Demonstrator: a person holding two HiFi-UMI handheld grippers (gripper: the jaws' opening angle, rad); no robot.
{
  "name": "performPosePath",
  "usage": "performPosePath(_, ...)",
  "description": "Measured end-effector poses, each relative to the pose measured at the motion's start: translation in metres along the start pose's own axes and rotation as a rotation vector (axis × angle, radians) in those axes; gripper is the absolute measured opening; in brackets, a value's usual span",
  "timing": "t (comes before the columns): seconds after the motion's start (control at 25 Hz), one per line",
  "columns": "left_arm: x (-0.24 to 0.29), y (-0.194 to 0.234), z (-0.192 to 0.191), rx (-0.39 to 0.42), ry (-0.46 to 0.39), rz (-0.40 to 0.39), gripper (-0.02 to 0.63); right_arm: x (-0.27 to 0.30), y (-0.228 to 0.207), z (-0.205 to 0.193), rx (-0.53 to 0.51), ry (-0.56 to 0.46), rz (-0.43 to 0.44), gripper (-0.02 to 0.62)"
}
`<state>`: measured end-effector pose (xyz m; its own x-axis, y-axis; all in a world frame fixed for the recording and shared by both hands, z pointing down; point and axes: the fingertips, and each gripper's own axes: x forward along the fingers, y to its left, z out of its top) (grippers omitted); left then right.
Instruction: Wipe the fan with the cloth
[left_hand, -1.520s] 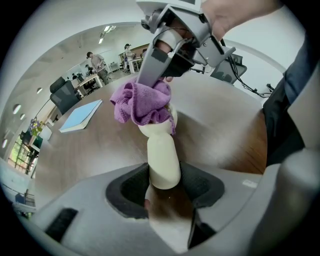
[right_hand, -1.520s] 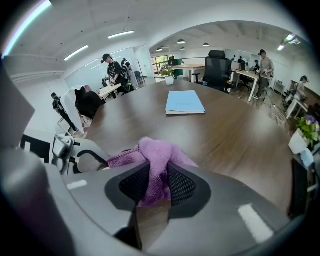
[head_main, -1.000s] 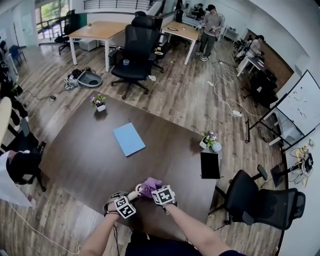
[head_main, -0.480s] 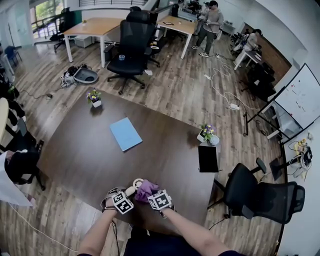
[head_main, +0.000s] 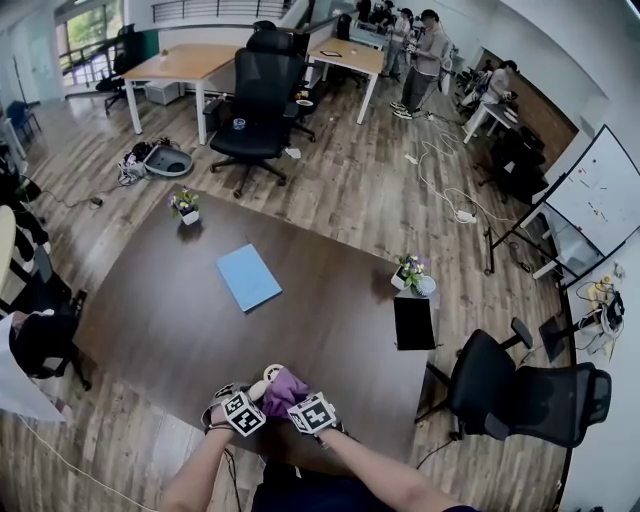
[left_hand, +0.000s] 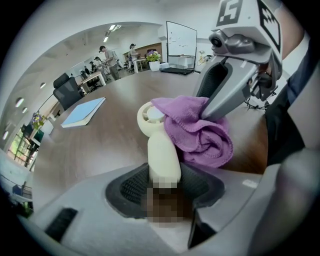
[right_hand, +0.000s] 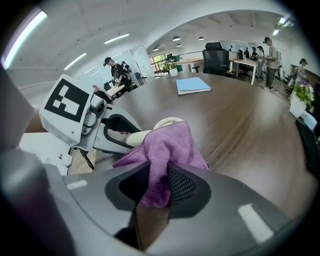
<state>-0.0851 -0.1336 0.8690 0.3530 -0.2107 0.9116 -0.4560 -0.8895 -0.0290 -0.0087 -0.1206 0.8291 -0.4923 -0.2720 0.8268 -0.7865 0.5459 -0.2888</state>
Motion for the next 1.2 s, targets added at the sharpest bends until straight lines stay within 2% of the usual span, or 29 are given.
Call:
performPosePath(0.2, -0.001, 0.0, -0.003, -0.053, -0.018, 0.025, 0.218, -0.007, -0.018, -0.019, 0.003, 0.027, -0.034, 0.114)
performPosePath(0.28, -0.003, -0.004, -0.001, -0.059, -0.015, 0.009, 0.283, -0.009, -0.025, -0.024, 0.005, 0.031, -0.046, 0.112)
performPosePath(0.44, -0.01, -0.002, 0.016, -0.052, -0.039, 0.013, 0.347, -0.016, -0.037, -0.033, 0.021, 0.042, -0.088, 0.114)
performPosePath(0.6, -0.013, 0.012, 0.048, -0.034, -0.074, 0.044, 0.353, -0.014, -0.047, -0.047, 0.053, 0.052, -0.116, 0.114)
performPosePath(0.8, 0.0, 0.017, 0.084, -0.008, -0.068, 0.005, 0.359, -0.019, -0.056, -0.049, 0.059, 0.029, -0.123, 0.114)
performPosePath(0.96, 0.022, 0.006, 0.087, 0.017, -0.018, -0.033, 0.373, -0.026, -0.062, -0.065, 0.099, 0.047, -0.128, 0.114)
performPosePath(1.2, 0.037, 0.008, 0.09, 0.013, 0.017, -0.019, 0.38, -0.035, -0.063, -0.078, 0.158, 0.035, -0.103, 0.114)
